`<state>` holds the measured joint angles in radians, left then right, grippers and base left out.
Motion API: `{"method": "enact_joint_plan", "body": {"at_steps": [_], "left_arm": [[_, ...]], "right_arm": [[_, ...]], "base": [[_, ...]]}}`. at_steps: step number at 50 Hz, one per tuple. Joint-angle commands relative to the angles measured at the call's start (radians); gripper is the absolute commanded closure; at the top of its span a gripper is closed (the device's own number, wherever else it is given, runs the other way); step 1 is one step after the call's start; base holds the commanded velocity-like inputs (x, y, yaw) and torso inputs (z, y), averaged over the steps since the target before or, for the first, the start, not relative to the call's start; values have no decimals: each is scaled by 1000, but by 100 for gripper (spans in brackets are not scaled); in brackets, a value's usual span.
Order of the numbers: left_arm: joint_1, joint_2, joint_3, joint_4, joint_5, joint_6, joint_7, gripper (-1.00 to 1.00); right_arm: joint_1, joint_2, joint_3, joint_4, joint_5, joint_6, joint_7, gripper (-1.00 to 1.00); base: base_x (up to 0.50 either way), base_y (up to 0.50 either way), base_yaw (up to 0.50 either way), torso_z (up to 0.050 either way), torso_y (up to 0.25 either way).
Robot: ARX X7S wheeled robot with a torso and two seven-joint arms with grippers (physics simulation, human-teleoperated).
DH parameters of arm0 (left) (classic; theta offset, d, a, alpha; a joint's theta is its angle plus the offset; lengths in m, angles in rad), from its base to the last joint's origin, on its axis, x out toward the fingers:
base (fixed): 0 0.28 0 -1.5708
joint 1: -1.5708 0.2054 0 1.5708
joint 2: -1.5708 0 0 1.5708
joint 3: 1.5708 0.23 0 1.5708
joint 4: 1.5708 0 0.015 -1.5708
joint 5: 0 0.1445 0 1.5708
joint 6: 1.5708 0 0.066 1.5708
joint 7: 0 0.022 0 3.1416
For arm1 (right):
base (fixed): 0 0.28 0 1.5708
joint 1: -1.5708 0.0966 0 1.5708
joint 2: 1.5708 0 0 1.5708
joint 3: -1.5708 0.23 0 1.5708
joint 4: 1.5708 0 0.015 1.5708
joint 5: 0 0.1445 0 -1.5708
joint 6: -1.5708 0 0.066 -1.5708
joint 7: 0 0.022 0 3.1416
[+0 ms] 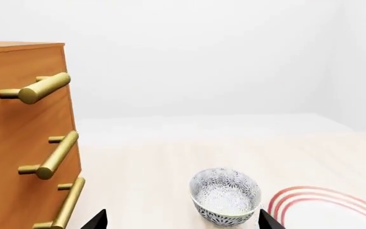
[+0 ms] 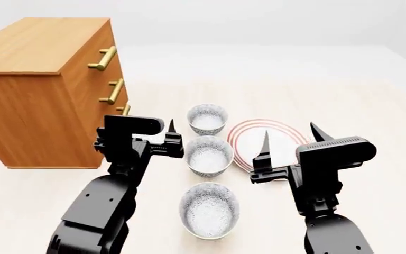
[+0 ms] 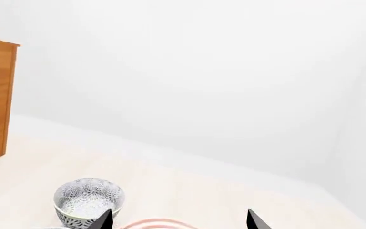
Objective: Stack the bowl in the middle on the bowl at the back.
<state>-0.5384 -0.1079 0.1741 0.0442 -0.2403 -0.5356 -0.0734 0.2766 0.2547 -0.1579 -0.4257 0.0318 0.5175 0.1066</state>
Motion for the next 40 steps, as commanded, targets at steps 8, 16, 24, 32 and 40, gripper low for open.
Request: {"method": "enact_joint_plan", "body": {"at_steps": [8,16,24,32,40], "left_arm": [[-35,-9,21,-36,-23,-4,3,-100],[-84,-20,41,-72,-72,-153,29,-100],[-139,-18,56,-130,-90,-304,8,-100],[-195,-5,75,-191,-122,-453,8,-100],[-222,8,112,-266,-133,-494,28,-100]], "right_arm": [[-11,20,26,-30,5,5,18,-100],[-14,25,6,-23,-13,3,28,-100],[-30,31,1,-16,-6,1,23,-100],[-50,38,5,-18,6,-8,19,-100],[-71,45,15,-6,11,-34,23,-100]], "base": [[500,-70,0,0,0],[62,-4,0,0,2],[0,0,0,0,0],[0,0,0,0,0],[0,0,0,0,0]]}}
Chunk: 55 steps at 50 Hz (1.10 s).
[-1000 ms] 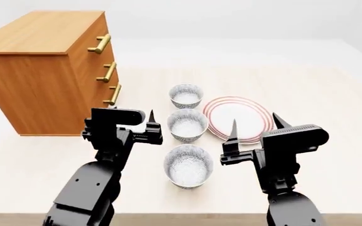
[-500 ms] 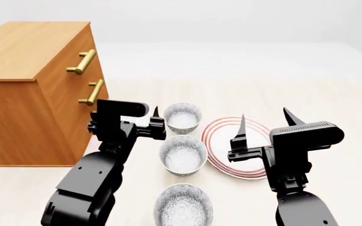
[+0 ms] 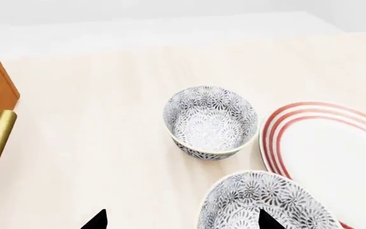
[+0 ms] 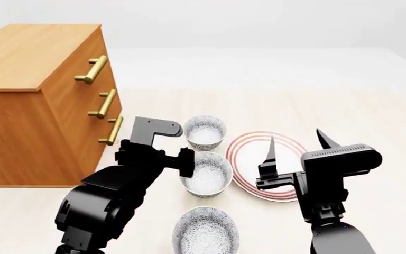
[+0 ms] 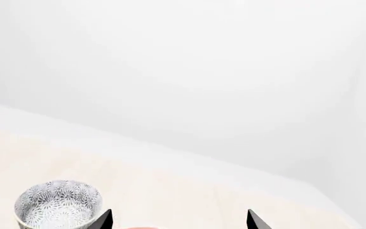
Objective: Stack the bowl in the middle on the bowl at the back.
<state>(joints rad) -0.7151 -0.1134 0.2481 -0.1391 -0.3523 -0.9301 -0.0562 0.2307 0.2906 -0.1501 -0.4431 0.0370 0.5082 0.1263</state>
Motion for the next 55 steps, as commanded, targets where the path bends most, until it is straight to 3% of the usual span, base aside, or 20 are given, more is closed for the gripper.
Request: {"method": "enact_joint_plan", "body": {"at_steps": [1,22,55], "left_arm": [[-44,14,44,-86,-20,-99,11,-100],[-95,37,85,-288,-23,-31,50,-100],[-189,96,155,-670,-50,120,74,-100]], "right_arm": [[-30,11,9,8,6,-27,5,-100],[-68,35,16,-2,6,-48,11,-100],[52,27,11,243,29,-162,-8,-100]], "base": [[0,0,0,0,0],[0,0,0,0,0],[0,0,0,0,0]]}}
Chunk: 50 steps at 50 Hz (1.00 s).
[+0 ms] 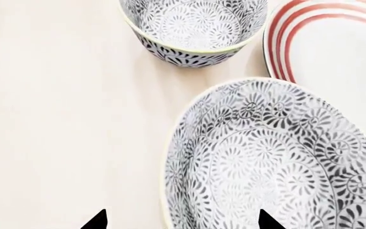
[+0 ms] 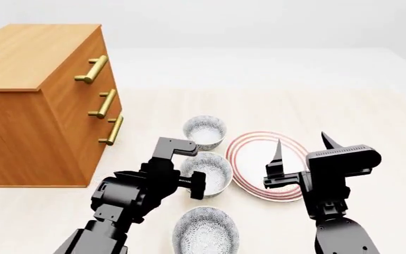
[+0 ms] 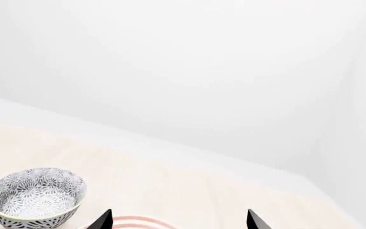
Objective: Stack the bowl in the middle on the bowl at the back.
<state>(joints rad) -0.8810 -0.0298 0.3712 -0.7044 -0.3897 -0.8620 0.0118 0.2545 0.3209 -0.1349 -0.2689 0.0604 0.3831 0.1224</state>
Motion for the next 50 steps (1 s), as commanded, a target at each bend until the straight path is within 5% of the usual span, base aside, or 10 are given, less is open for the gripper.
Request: {"method": "enact_joint_plan", "body": {"at_steps": [1,12,13,50], "left_arm": [[-24,13,35,-110,-15,56,5,-100],[-47,18,75,-195,-51,102,6,-100],[-47,18,78,-198,-56,105,3,100],[-39,-71,-53,64,-284,-67,-107,100]], "right_arm": [[29,-4,-4,73,6,-40,-5,-100],[35,-5,-5,123,9,-80,-4,-100],[35,-5,-6,127,9,-82,-4,-100],[120,-13,-33,171,15,-29,-2,-100]], "base": [[0,0,0,0,0],[0,0,0,0,0],[0,0,0,0,0],[0,0,0,0,0]]}}
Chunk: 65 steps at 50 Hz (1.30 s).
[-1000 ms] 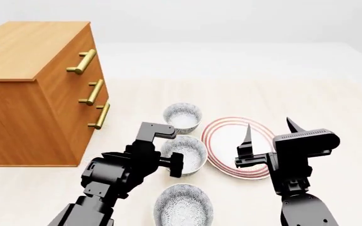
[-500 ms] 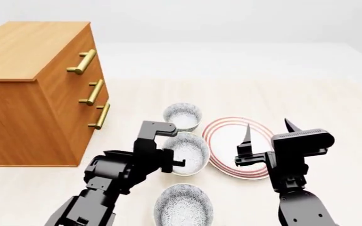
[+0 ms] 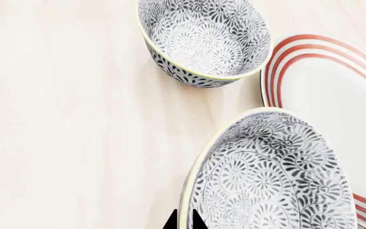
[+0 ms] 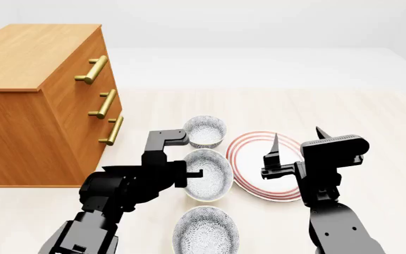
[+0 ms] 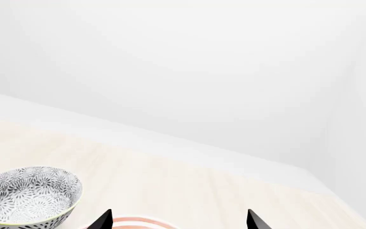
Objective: Stack the bowl in the middle on the bowl at the back.
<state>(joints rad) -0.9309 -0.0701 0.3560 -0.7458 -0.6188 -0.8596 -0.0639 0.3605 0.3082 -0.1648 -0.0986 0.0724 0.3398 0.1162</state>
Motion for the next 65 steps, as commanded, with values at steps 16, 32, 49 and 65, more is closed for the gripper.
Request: {"method": "enact_joint_plan", "body": {"at_steps": [16,32,49,65], "left_arm": [[4,-65,-97,223,-154,-167,-57,100],[26,-95,-227,391,-300,-310,-172,100],[135,-118,-378,641,-523,-501,-332,100],[254,-139,-479,811,-721,-611,-466,100]], "right_arm": [[14,2,-6,1,4,12,12,-100],[-139,9,-5,-223,-7,97,71,-100],[-145,11,19,-214,9,70,85,-100],[-164,19,34,-226,20,61,94,-100]], "base": [[0,0,0,0,0],[0,0,0,0,0],[0,0,0,0,0],[0,0,0,0,0]]}}
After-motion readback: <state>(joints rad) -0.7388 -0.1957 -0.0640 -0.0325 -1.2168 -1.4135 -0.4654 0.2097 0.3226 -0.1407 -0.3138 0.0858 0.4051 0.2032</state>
